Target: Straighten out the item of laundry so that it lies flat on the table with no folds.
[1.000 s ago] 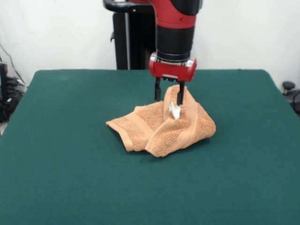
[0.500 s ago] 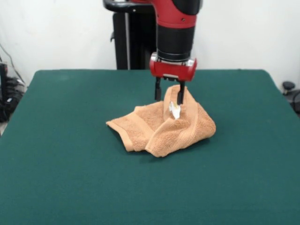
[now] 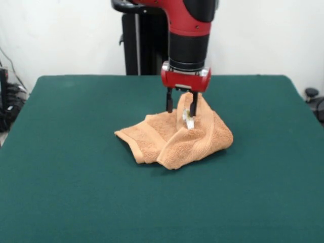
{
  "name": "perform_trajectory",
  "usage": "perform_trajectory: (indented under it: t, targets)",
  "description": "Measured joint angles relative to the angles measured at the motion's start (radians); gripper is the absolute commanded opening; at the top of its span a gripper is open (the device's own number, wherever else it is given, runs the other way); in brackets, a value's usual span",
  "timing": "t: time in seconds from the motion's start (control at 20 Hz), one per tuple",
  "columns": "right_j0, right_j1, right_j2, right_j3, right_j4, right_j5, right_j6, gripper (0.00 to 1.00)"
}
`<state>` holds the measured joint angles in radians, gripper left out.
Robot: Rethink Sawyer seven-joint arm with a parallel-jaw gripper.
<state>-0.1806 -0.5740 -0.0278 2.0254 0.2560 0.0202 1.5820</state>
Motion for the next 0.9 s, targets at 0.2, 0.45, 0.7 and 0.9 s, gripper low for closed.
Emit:
perform_trajectory:
  t: [0.2,0.45,0.7,0.9]
  targets:
    - [0.0,0.026,0.0,0.0,-0.017,-0.007,0.0,1.0]
    - [0.0,0.05,0.0,0.0,-0.03,-0.007,0.0,1.0]
    - [0.0,0.057,0.0,0.0,-0.031,-0.007,0.0,1.0]
    - [0.0,0.057,0.0,0.0,-0.032,-0.007,0.0,1.0]
